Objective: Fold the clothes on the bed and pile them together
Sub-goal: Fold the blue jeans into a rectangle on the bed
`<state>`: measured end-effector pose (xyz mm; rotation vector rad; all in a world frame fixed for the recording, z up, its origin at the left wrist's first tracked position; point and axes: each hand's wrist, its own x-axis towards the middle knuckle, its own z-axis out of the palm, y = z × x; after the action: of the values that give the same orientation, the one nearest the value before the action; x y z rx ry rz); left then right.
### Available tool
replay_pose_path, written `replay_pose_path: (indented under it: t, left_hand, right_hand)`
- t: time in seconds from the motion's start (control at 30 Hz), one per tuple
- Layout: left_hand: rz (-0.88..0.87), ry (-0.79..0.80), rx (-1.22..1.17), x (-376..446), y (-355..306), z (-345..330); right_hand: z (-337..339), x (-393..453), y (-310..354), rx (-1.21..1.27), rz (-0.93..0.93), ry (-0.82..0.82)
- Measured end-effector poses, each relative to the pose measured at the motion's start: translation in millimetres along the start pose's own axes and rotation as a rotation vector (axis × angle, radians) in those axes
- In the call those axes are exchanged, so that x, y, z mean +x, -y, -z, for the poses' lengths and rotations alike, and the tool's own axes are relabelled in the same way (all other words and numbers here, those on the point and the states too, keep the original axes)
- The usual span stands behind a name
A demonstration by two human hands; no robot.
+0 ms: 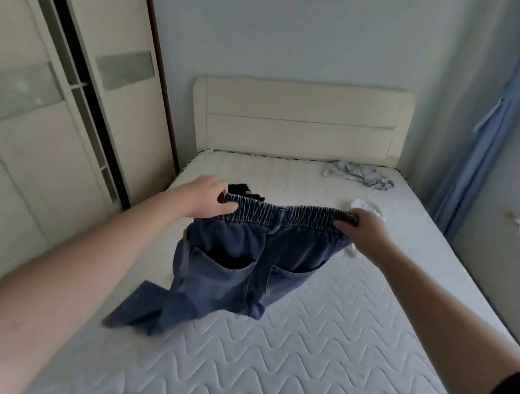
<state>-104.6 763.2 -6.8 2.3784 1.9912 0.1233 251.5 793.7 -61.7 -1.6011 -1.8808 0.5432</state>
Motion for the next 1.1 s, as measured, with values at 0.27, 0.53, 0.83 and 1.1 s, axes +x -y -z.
replay_pose_path:
  t: [0.27, 0.53, 0.83, 1.1]
  left_hand:
    - [-0.179, -0.316, -0.015, 27.8, -19.7, 129.6]
    - [-0.342, -0.563, 0.101, 46.4, -47.6, 253.2]
    - [-0.480, -0.808, 0.138, 58.0, -61.9, 311.1]
    - [-0.259, -0.470, 0.320, 69.4, -65.6, 223.1]
  right_hand:
    - [104.0, 31.2, 68.7, 0.247, 0.087, -0.241]
    - [209.0, 59.5, 132.9, 0.267, 0.230, -0.495]
    - [276.1, 71.1, 158.6, 0.069, 0.395, -0.548]
    - [227.3, 57.9, 95.6, 0.121, 0.288, -0.319]
